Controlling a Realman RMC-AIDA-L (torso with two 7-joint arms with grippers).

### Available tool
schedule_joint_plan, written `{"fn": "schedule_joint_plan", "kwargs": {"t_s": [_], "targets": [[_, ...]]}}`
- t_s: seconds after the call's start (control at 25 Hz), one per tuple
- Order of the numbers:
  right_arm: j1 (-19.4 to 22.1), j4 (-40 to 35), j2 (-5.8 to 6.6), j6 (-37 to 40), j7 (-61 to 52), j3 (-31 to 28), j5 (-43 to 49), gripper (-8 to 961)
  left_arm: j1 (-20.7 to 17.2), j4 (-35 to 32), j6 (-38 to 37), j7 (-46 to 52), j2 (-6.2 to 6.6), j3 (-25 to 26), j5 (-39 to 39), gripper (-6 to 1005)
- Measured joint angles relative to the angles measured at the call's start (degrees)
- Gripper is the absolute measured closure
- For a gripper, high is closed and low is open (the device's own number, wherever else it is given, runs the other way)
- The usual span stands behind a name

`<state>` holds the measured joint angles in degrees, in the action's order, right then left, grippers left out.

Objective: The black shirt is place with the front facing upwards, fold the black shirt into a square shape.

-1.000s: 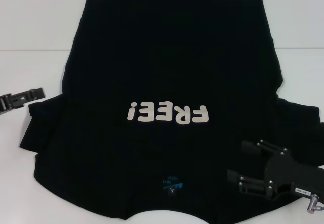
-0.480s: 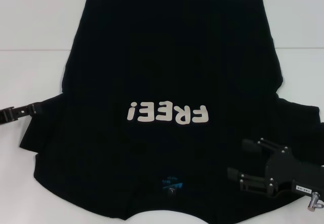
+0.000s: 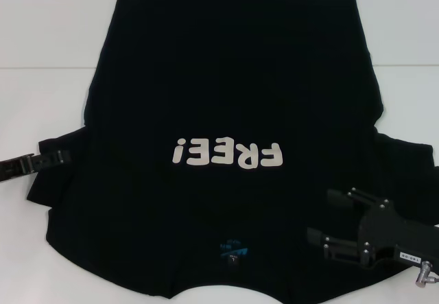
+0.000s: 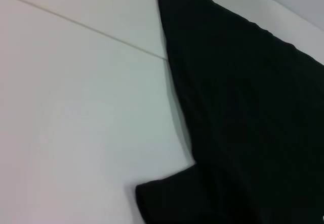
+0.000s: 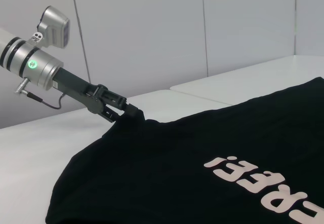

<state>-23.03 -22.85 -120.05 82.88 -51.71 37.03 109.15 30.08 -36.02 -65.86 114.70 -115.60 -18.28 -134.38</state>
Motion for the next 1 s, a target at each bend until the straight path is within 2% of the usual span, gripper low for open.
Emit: {"fn": "schedule_joint_plan", "kwargs": {"t_s": [0.4,0.64,1.0], "targets": [[0.2,0.0,-0.01,0.2,0.0,-0.2,0.0,56,0.5,0.4,-0.7,0.4,-0.43,-4.0,0.0,101],[0.4,0.0,0.01,0.4,0.0,-0.2,0.0,56,0.2,-0.4,0.5,2.4,-0.79,-4.2,0.1,114],[0.3,0.0,-0.02,0.4,0.0,-0.1,0.0,56,0.1,-0.5,1.5,2.3,-0.86,-3.8,0.5,421]]}}
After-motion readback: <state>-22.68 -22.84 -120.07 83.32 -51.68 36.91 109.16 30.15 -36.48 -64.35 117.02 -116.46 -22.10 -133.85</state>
